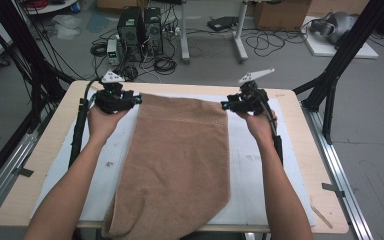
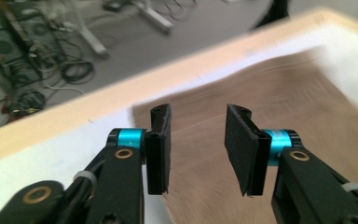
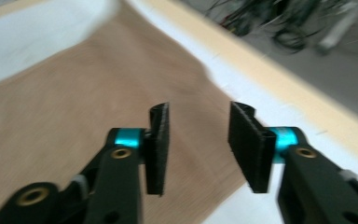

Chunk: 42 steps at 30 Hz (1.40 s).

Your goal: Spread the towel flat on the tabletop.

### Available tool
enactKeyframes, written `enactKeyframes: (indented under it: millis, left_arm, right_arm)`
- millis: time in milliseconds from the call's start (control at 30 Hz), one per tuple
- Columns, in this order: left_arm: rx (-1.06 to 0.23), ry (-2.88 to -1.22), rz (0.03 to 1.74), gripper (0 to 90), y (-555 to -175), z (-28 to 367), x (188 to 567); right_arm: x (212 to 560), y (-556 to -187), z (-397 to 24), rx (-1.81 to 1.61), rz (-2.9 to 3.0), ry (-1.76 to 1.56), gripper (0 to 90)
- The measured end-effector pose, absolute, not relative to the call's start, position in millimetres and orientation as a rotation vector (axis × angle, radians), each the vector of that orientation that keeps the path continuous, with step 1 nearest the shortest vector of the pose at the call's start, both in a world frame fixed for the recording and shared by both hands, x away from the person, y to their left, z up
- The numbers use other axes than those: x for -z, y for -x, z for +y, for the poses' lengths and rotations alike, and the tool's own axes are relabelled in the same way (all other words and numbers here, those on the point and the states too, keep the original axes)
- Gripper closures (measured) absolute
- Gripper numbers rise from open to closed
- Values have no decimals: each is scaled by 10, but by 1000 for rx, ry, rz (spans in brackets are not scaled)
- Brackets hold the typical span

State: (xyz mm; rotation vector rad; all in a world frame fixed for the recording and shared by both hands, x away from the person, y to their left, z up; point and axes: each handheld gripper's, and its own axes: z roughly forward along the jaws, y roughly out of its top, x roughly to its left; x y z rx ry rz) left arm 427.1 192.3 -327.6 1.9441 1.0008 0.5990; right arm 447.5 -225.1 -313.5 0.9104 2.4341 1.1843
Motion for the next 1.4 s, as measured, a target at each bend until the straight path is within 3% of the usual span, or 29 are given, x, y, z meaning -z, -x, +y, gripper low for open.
enactKeyframes:
  millis: [300,633,867,1000,1100,1233,1333,1400]
  left_arm:
    - [-470,-2051,919,558,-3768,1961,3769]
    - [-439,-2099,817,493,-3147,2039,3989]
    - [-391,-2114,793,454,-2780,2090,4198]
    - [-352,-2154,771,474,-2641,2084,4309]
    - [-330,-2203,758,551,-2617,2069,4400]
    - [-316,-2196,761,676,-2636,2073,4397]
    - [-315,-2196,759,797,-2645,2062,4386]
    - [-313,-2197,761,839,-2655,2053,4364]
  right_arm:
    - [3656,-3961,-2268,-1209,2561,-880,465]
    - [3941,-3255,-2266,-1260,2588,-764,445]
    - [4139,-2984,-2219,-1237,2628,-733,444]
    - [4210,-2871,-2202,-1220,2663,-710,458]
    - [4269,-2811,-2167,-1217,2697,-698,485]
    - [4401,-2812,-2063,-1146,2784,-666,596]
    - [4407,-2852,-2071,-1166,2763,-650,803]
    - [4410,-2886,-2065,-1173,2778,-637,859]
